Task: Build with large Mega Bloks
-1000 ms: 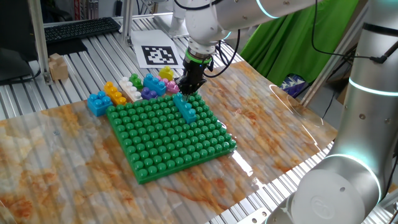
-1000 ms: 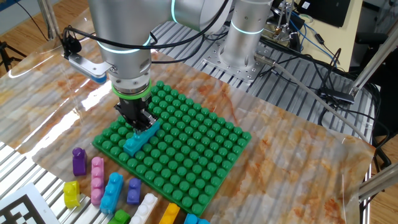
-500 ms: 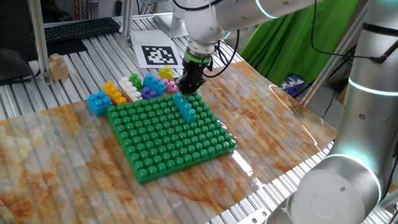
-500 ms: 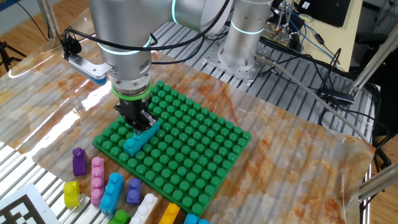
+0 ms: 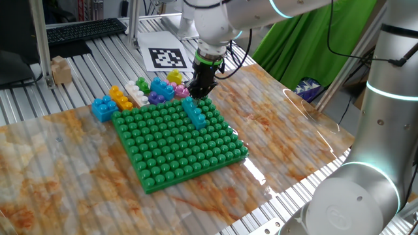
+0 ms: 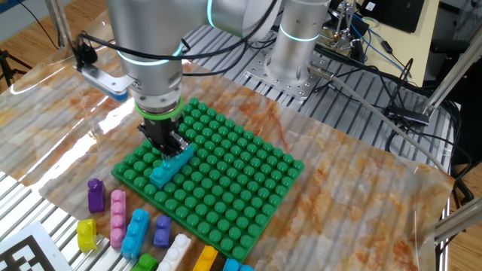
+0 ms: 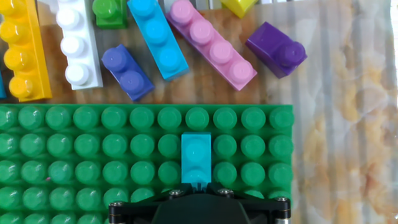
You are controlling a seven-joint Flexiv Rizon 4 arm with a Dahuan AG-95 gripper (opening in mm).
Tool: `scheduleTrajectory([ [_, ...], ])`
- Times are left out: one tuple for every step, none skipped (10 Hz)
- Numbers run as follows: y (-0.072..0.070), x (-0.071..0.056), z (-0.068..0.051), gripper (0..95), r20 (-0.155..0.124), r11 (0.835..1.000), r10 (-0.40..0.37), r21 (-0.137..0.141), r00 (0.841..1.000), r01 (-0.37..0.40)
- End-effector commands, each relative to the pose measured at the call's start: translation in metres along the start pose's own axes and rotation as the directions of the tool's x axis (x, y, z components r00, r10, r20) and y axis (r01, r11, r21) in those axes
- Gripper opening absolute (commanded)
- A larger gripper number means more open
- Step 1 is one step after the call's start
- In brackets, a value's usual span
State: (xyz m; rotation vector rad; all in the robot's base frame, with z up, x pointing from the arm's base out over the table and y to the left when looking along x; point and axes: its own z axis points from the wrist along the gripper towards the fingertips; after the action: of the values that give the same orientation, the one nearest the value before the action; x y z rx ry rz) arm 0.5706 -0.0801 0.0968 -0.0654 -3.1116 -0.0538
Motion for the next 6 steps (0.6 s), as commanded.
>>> scheduleTrajectory([
  [0.000,0.001,-0.002,0.0,0.009,1.000,0.002,0.004,1.000,-0.002],
  [0.000,0.001,-0.002,0.0,0.008,1.000,0.003,0.002,1.000,-0.003],
  [0.000,0.001,-0.002,0.0,0.007,1.000,0.003,0.002,1.000,-0.003],
  [0.001,0.000,0.002,0.0,0.005,1.000,0.004,-0.002,1.000,-0.004],
  [0.003,-0.003,0.012,0.0,0.005,1.000,0.008,-0.008,1.000,-0.008],
  [0.004,-0.004,0.020,0.0,0.009,1.000,0.009,-0.009,1.000,-0.008],
])
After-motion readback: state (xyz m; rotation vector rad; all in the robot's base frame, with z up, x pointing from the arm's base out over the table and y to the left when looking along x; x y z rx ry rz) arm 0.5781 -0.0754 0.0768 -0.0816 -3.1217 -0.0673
